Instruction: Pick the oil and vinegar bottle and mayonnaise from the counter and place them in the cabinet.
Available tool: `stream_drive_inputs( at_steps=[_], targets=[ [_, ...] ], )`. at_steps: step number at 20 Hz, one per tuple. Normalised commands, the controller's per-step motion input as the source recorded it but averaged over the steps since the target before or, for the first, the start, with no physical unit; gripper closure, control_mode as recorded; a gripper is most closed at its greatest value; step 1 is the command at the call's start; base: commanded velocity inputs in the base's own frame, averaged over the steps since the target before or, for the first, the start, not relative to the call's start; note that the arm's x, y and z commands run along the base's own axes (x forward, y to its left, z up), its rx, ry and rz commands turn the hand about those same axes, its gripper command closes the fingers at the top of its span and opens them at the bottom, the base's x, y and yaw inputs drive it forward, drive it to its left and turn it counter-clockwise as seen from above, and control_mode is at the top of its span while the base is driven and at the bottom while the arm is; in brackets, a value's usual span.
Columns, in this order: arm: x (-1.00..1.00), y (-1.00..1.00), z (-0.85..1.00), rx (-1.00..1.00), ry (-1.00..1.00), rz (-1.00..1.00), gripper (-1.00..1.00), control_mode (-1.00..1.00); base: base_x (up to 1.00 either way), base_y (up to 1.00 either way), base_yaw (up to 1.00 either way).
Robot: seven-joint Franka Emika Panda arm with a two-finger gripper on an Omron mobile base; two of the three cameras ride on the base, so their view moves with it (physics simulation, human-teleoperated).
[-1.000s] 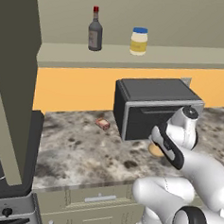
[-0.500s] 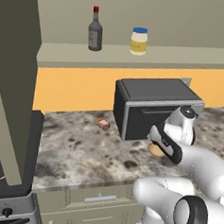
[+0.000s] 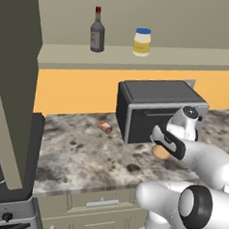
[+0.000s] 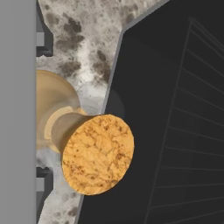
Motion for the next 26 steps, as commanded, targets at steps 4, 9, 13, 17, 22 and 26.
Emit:
stream_drive_inputs(
  at_steps=[4, 9, 13, 17, 22, 26],
  targets=[
    [0.17, -0.02, 0.00, 0.00, 0.00, 0.00, -1.00, -1.00, 0.00, 0.00, 0.00],
    [0.10, 0.00, 0.00, 0.00, 0.00, 0.00, -1.00, -1.00, 0.00, 0.00, 0.00],
    [0.16, 0.00, 0.00, 0.00, 0.00, 0.00, 1.00, -1.00, 0.00, 0.00, 0.00],
    [0.03, 0.00, 0.00, 0.00, 0.00, -0.01, 1.00, -1.00, 0.00, 0.00, 0.00],
    [0.00, 0.00, -0.03, 0.00, 0.00, -0.02, 1.00, -1.00, 0.00, 0.00, 0.00],
    [-0.03, 0.00, -0.01, -0.01, -0.01, -0.02, 1.00, -1.00, 0.00, 0.00, 0.00]
  ],
)
